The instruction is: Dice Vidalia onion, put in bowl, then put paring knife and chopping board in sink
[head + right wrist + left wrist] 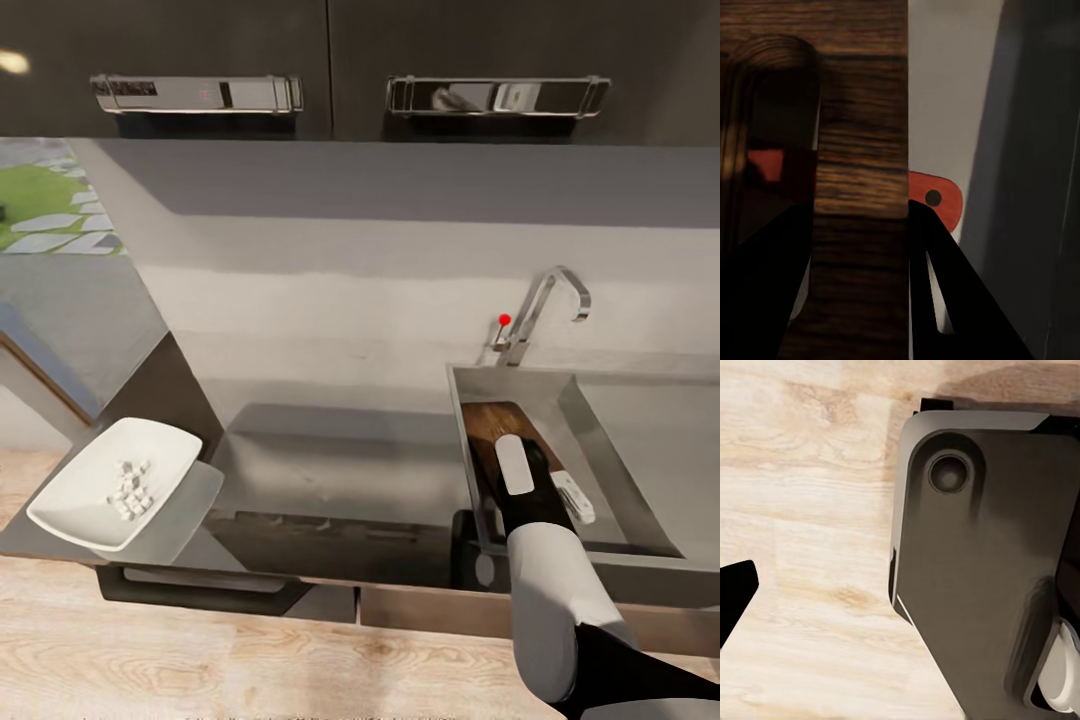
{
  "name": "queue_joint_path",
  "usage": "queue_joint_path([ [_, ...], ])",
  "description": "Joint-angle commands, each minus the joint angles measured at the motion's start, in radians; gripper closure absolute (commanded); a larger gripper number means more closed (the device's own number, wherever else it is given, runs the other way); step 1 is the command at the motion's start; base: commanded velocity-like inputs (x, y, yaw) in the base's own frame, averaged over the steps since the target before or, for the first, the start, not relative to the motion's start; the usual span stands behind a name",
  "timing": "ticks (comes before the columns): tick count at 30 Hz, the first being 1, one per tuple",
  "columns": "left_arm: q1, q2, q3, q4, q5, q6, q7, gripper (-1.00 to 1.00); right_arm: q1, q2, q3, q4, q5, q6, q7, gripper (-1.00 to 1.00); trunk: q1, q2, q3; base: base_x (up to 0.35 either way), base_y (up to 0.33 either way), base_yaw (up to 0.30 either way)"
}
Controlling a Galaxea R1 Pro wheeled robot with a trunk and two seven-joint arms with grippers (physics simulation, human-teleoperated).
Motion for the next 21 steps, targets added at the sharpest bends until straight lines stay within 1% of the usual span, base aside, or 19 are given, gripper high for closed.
queue_joint_path([
  [1, -0.002, 0.0, -0.008, 0.005, 0.009, -0.007, 0.0, -1.0, -0.001, 0.001, -0.001, 0.0, -0.02, 0.009, -0.002, 1.0, 0.001, -0.002, -0.003, 0.0, 0.0, 0.062],
  [6, -0.002, 0.0, -0.008, 0.005, 0.009, -0.007, 0.0, -1.0, -0.001, 0.001, -0.001, 0.001, -0.019, 0.009, -0.002, 1.0, 0.001, -0.002, -0.011, 0.0, 0.0, 0.062],
  [11, -0.002, 0.0, -0.008, 0.005, 0.009, -0.007, 0.0, -1.0, -0.001, 0.0, -0.002, 0.0, -0.02, 0.009, -0.002, 1.0, 0.001, -0.002, -0.014, 0.0, 0.0, 0.016],
  [12, -0.002, 0.0, -0.008, 0.005, 0.009, -0.007, 0.0, -1.0, -0.001, 0.0, -0.003, 0.0, -0.021, 0.009, -0.002, -1.0, 0.001, -0.002, -0.014, 0.0, 0.0, 0.003],
  [16, -0.002, 0.0, -0.008, 0.005, 0.009, -0.007, 0.0, -1.0, -0.001, 0.0, -0.004, -0.001, -0.022, 0.01, -0.002, -1.0, 0.001, -0.002, -0.014, 0.0, 0.0, 0.0],
  [21, -0.002, 0.0, -0.008, 0.005, 0.009, -0.007, 0.0, -1.0, -0.001, -0.007, -0.003, -0.004, -0.022, 0.01, -0.002, -1.0, 0.001, -0.002, -0.014, 0.0, 0.0, 0.0],
])
